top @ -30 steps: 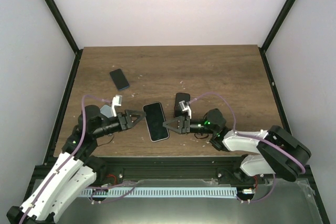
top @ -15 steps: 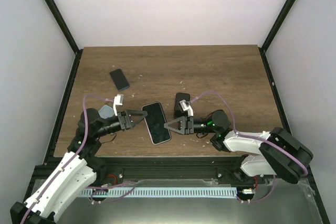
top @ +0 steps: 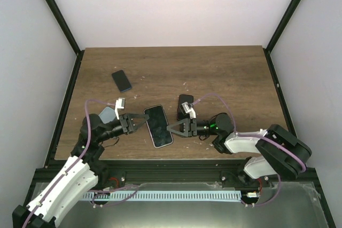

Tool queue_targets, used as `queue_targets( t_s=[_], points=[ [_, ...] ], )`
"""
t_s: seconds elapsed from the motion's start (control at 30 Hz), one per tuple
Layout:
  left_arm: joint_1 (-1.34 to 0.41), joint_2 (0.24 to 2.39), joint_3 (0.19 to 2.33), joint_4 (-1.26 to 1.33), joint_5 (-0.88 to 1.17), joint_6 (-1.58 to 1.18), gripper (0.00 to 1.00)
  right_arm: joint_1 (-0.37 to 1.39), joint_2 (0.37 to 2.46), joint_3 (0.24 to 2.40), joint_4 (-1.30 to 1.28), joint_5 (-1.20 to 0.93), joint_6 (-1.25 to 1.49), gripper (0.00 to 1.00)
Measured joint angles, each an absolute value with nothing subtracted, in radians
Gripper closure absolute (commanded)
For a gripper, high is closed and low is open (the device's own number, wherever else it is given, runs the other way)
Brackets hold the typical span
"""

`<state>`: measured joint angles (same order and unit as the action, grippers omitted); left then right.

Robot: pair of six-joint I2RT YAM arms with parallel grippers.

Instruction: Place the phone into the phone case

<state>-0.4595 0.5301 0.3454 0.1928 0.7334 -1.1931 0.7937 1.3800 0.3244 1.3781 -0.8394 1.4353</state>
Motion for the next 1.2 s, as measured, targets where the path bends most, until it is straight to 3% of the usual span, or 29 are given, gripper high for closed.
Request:
queue_targets(
  t_s=[0.07, 0.23, 0.5, 0.77, 1.2],
  points=[
    [-0.459, 0.536, 0.345, 0.176, 0.727, -1.187, 0.94, 0.793, 1.377, 0.324, 1.374, -0.840, 1.430, 0.63],
    [-0.459, 0.548, 0.359, 0.124, 0.716, -1.165, 0.92, 0.793, 1.373, 0.324, 1.328, -0.842, 1.408, 0.76],
    [-0.459, 0.556, 0.379, 0.081, 0.722, -1.150, 0.78, 0.794, 1.341, 0.328, 1.228, -0.832, 1.369, 0.88],
    [-0.459, 0.561, 0.392, 0.072, 0.740, -1.153, 0.50, 0.794, 1.313, 0.327, 1.172, -0.773, 1.375, 0.89],
    [-0.459, 0.570, 0.301, 0.183, 0.795, -1.253, 0.43, 0.794, 1.248, 0.329, 1.138, -0.601, 1.396, 0.89]
  ],
)
